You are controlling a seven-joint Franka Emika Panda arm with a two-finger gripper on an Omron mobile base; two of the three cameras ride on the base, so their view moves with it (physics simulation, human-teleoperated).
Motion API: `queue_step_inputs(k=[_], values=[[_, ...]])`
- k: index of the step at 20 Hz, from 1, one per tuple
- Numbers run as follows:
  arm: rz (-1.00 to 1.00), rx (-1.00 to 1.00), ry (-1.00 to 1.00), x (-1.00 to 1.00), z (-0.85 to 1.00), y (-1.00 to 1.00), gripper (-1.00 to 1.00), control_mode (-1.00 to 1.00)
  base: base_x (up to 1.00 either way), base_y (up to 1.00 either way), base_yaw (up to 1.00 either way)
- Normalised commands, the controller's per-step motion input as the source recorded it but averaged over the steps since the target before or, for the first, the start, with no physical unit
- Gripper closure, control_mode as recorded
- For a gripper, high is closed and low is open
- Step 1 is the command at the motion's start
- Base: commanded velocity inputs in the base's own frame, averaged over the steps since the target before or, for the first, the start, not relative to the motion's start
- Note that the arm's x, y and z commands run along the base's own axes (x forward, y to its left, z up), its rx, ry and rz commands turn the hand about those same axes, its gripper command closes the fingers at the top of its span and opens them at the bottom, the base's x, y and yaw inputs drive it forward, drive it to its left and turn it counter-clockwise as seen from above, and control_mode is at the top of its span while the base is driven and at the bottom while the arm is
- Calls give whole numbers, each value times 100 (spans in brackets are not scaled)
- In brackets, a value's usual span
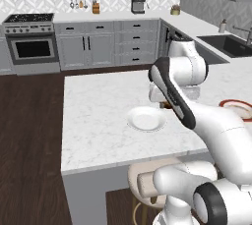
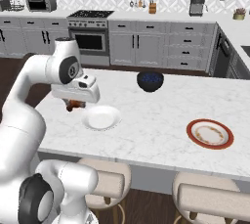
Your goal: Pick the chicken drumstick and onion from their plates and place them in the bowl. Then put the bowl in the fridge.
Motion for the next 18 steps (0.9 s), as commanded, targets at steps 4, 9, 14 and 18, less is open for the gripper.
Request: queue_step_inputs(k=[4,9,14,18], values=[[-18,0,-3,-100,60,0,100,-100,0,0,0],[-15,0,-6,-100,11,-4,100,-100,0,0,0],[-6,0,-1,-68,-38,-5,100,-100,0,0,0],[0,0,0,0,-3,0,100,-100,0,0,0]])
